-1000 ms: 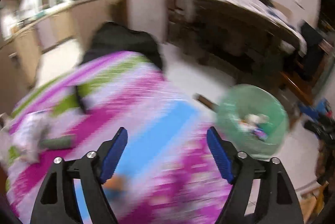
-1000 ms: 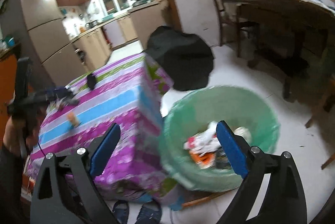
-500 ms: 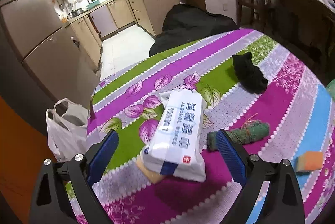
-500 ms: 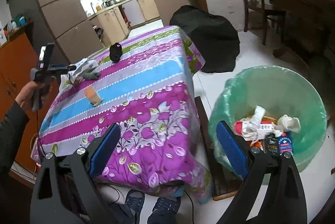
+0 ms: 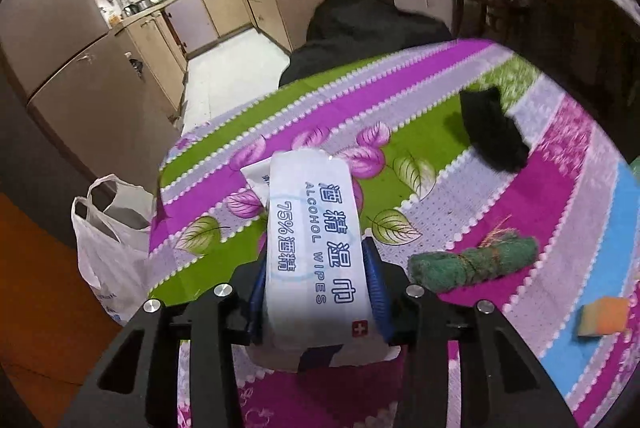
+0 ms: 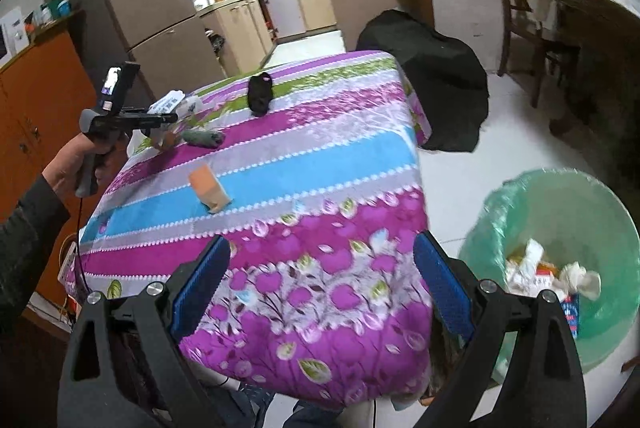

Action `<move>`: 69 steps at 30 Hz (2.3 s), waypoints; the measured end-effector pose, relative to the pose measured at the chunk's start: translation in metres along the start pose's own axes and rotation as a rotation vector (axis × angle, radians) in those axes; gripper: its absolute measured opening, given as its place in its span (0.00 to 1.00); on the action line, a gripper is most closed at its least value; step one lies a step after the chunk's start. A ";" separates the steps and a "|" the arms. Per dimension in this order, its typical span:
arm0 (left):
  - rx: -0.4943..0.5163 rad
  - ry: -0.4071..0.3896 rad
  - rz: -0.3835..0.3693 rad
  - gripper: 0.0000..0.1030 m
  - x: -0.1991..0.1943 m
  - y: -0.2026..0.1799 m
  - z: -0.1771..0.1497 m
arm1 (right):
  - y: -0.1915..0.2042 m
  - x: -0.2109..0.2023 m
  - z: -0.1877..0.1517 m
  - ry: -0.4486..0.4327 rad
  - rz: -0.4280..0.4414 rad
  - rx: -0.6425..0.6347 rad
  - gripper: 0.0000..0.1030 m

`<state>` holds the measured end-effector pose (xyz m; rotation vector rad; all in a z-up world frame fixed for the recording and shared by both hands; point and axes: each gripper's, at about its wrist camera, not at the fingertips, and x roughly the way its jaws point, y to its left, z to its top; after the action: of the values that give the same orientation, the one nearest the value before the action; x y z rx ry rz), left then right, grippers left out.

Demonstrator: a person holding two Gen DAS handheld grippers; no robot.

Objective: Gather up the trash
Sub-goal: 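Grasp the white alcohol wipes pack with the left tool while the right tool grasps the orange sponge, then carry the wipes pack and orange sponge with both tools over the bin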

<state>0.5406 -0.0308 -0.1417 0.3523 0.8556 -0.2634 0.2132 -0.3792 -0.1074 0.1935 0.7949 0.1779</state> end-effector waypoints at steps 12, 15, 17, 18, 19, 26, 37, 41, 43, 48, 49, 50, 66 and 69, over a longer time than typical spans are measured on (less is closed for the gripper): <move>-0.317 -0.216 -0.012 0.42 -0.122 0.085 -0.081 | 0.081 0.060 0.045 0.071 0.135 -0.191 0.65; -0.334 -0.236 -0.055 0.42 -0.136 0.084 -0.100 | 0.105 0.094 0.046 0.151 0.150 -0.265 0.62; -0.343 -0.234 -0.079 0.42 -0.138 0.082 -0.111 | 0.115 0.113 0.044 0.181 0.148 -0.294 0.62; -0.343 -0.227 -0.083 0.42 -0.138 0.078 -0.118 | 0.121 0.120 0.043 0.185 0.145 -0.312 0.62; -0.346 -0.221 -0.089 0.42 -0.136 0.075 -0.124 | 0.127 0.128 0.042 0.191 0.138 -0.339 0.62; -0.325 -0.213 -0.102 0.42 -0.131 0.046 -0.139 | 0.142 0.151 0.037 0.219 0.083 -0.404 0.47; -0.311 -0.236 -0.139 0.42 -0.147 -0.003 -0.152 | 0.134 0.130 0.034 0.124 -0.005 -0.337 0.27; -0.286 -0.290 -0.161 0.42 -0.173 -0.034 -0.149 | 0.122 0.074 0.039 -0.014 -0.049 -0.247 0.27; -0.280 -0.324 -0.184 0.42 -0.185 -0.054 -0.144 | 0.114 0.046 0.039 -0.074 -0.082 -0.219 0.27; -0.239 -0.376 -0.276 0.42 -0.210 -0.110 -0.122 | 0.083 -0.028 0.040 -0.204 -0.189 -0.148 0.27; -0.232 -0.380 -0.292 0.42 -0.214 -0.119 -0.118 | 0.074 -0.043 0.040 -0.220 -0.217 -0.135 0.27; -0.224 -0.387 -0.309 0.42 -0.218 -0.130 -0.113 | 0.068 -0.051 0.040 -0.227 -0.232 -0.127 0.27; -0.003 -0.419 -0.558 0.42 -0.270 -0.352 -0.012 | -0.071 -0.148 0.033 -0.238 -0.441 0.072 0.27; 0.022 -0.376 -0.591 0.42 -0.263 -0.390 0.006 | -0.100 -0.152 0.035 -0.206 -0.440 0.118 0.27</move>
<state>0.2368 -0.3663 -0.0111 0.0547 0.5667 -0.8599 0.1429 -0.5150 -0.0026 0.1408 0.6257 -0.3011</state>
